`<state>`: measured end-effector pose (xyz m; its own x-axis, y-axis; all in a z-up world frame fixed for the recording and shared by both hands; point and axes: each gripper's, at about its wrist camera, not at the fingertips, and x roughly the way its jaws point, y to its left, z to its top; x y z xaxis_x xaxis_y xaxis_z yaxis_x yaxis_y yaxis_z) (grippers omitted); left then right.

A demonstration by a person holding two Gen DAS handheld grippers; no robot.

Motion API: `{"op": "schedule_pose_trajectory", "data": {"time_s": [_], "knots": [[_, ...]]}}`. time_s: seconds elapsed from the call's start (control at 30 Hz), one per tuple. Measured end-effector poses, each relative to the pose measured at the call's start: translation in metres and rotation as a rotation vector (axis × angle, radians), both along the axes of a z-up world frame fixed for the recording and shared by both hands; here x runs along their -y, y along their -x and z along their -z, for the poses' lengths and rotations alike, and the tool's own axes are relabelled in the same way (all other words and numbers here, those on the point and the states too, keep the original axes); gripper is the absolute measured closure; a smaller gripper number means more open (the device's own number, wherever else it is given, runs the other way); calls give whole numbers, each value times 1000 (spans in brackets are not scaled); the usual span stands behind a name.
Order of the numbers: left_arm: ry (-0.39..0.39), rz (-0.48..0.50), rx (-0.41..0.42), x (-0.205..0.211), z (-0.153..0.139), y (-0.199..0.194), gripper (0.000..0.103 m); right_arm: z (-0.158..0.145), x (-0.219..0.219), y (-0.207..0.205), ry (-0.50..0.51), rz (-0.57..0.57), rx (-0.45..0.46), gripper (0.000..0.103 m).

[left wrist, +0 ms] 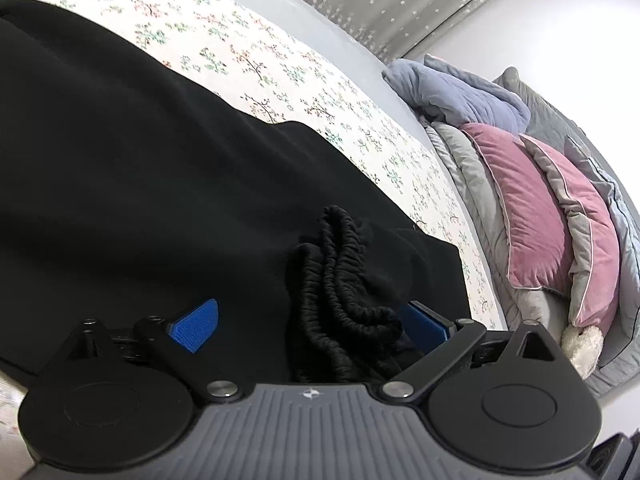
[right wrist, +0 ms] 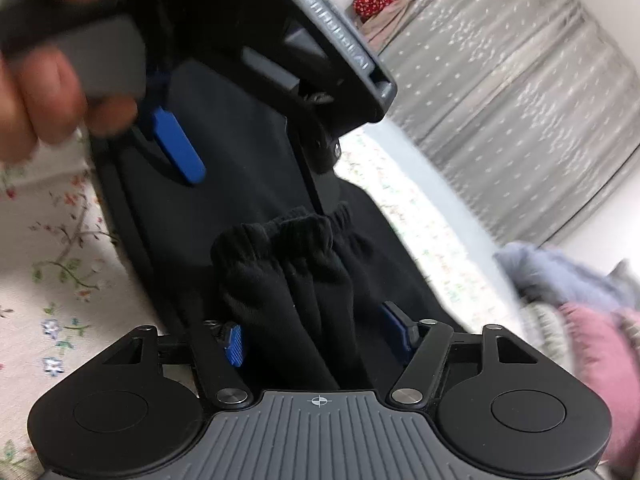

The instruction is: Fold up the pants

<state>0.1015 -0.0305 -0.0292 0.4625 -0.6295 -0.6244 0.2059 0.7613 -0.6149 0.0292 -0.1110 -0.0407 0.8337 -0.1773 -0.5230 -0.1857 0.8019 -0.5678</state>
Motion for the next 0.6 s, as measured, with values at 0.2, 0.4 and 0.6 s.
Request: {"op": "schedule_pose_trajectory", "data": {"time_s": [0.2,0.4,0.6], "knots": [[124,7,-99,1,0,1,0,-13,18,-7,-164,13,-24,89],[151,40,-156,17,1,3,0,-25,14,4,-158,28,85,90],[105,53,-83,23,-1,-5,12,-23,-7,12,-91,-9,147,91]]}}
